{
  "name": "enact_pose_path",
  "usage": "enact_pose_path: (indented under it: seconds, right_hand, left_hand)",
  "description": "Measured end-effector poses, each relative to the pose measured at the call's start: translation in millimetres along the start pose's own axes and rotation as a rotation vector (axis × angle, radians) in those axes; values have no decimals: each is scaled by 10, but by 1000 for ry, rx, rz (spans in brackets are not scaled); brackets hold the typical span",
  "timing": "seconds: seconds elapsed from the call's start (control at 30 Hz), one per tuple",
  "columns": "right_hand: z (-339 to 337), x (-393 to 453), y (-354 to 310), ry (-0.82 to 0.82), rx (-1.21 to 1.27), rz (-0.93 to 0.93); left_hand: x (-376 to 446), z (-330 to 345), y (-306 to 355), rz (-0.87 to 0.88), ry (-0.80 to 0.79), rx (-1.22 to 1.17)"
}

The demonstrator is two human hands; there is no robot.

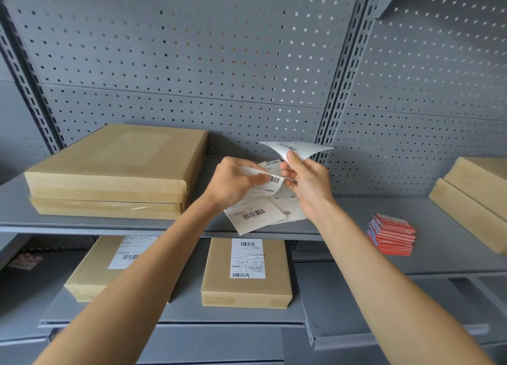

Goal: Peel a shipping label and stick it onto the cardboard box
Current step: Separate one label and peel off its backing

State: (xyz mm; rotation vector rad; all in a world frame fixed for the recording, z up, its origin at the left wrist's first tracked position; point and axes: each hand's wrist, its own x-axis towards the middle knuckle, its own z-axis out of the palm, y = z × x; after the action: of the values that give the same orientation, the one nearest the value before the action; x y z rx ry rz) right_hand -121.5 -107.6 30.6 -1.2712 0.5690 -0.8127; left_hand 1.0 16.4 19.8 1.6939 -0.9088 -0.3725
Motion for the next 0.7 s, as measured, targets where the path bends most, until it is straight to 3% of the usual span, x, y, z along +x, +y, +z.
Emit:
enact_pose_path:
  seconds: [0.17,0.27,0.37,0.57,0.7]
  right_hand:
    - [-52,18,-62,-49,-135,-33]
    - [-76,32,-136,-78,-239,-81]
    - [-117,21,-229,-161,-337,-125]
    - [-223,19,-378,-349,-341,-185]
    - [-277,-8,-468,-444,-370,-148]
  left_hand:
    - [-51,23,-37,13,-9,79]
    - [-89,16,-12,-14,-102,119]
    - [-139,-38,75,-20,-187,-41]
    - [-7,-126,217,-144,-61,-428]
    - [41,-182,308,-103,7,-560]
